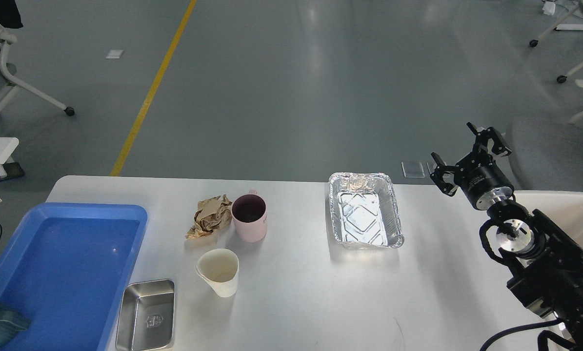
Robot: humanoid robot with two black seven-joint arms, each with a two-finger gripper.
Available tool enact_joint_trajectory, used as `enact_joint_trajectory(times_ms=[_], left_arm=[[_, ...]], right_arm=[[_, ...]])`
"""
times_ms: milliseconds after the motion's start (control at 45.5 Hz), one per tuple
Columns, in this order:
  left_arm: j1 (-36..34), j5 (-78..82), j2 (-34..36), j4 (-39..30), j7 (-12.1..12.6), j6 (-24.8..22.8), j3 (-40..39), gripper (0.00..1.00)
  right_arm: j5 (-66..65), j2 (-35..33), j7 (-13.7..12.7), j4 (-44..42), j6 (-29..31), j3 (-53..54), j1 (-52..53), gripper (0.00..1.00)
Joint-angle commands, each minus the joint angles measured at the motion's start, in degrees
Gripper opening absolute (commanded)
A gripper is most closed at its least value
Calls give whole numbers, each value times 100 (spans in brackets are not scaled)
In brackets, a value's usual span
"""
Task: Tidy desktop
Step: 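Raise the left gripper and extend it toward the pink mug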
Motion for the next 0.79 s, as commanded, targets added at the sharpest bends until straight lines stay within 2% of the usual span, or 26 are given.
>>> enact_joint_trajectory(times_ms=[0, 132, 351, 593, 769], left_arm=[[-192, -9, -123, 3, 307, 72, -11, 95], [-333, 0, -106, 3, 298, -16, -28, 96], [-579, 0, -9, -14, 307, -455, -63, 96], [-605, 0, -9, -14, 447, -464, -64, 96], [-561, 26, -333, 117, 552, -350, -46, 96]], right_arm=[[0, -9, 0, 0, 0, 0, -21, 100], [0, -18, 0, -9, 0, 0, -38, 100], [0, -9, 0, 0, 0, 0, -47, 100], [0, 0, 0, 0, 0, 0, -47, 100], [8, 0, 0, 0, 0, 0, -64, 100]])
